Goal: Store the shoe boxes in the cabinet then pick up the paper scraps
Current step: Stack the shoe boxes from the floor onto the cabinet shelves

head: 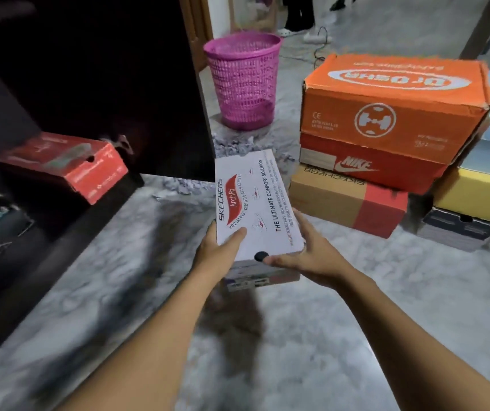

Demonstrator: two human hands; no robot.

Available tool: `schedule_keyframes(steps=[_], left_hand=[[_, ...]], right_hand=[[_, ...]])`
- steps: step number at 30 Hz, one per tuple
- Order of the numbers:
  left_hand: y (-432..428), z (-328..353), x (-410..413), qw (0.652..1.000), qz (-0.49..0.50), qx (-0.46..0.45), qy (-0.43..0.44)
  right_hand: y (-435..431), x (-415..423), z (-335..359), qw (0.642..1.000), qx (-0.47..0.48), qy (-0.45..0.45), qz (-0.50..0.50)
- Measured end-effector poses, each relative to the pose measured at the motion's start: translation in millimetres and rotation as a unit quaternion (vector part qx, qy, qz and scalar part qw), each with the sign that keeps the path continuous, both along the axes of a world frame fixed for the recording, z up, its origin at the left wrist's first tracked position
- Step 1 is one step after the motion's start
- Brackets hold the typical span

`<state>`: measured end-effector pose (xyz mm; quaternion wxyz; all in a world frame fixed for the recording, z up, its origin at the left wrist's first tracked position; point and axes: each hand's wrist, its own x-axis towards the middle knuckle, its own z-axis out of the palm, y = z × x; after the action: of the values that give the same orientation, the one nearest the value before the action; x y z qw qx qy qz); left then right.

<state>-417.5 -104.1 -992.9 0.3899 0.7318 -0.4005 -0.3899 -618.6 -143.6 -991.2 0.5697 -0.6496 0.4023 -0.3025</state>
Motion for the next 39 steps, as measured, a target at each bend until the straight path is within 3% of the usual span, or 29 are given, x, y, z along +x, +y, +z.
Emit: schedule_keyframes(steps=[7,11,17,21,24,32,34,39], left_hand=[[1.2,63.8,54.9,0.994,0.089,-0.039,-0.047],[15.4,82.1,88.1,0.98,0.185,-0.061,-0.035],[14.9,149.3,146.3,0.967,0.244,-0.066,-0.043],[4.0,191.0,199.3,0.965,0.241,-0.092,-0.047],[3.7,206.9,234.3,0.962,0.255,-0.09,-0.032],[-25.2,182.7,320.1,0.939,0.345,-0.012,0.008],[-24.6,186.0,314.7,0.949,0.31,-0.016,0.044],[-49.2,150.2,319.3,0.934,0.348,-0.048,0.066]], right_hand=[[-24.3,72.4,43.4,0.993,-0.042,-0.083,0.072],[-30.1,118.1,71.1,0.985,-0.056,-0.086,0.137],[-50.1,190.8,123.3,0.976,-0.074,-0.102,0.175],[-68.3,248.0,165.0,0.976,-0.069,-0.077,0.193],[-73.1,289.3,193.7,0.977,-0.076,-0.008,0.198],[-102.9,374.7,238.9,0.937,-0.159,0.164,0.266],[-116.4,387.4,230.9,0.939,-0.147,0.16,0.267],[-148.2,408.8,187.5,0.954,-0.122,0.102,0.254]])
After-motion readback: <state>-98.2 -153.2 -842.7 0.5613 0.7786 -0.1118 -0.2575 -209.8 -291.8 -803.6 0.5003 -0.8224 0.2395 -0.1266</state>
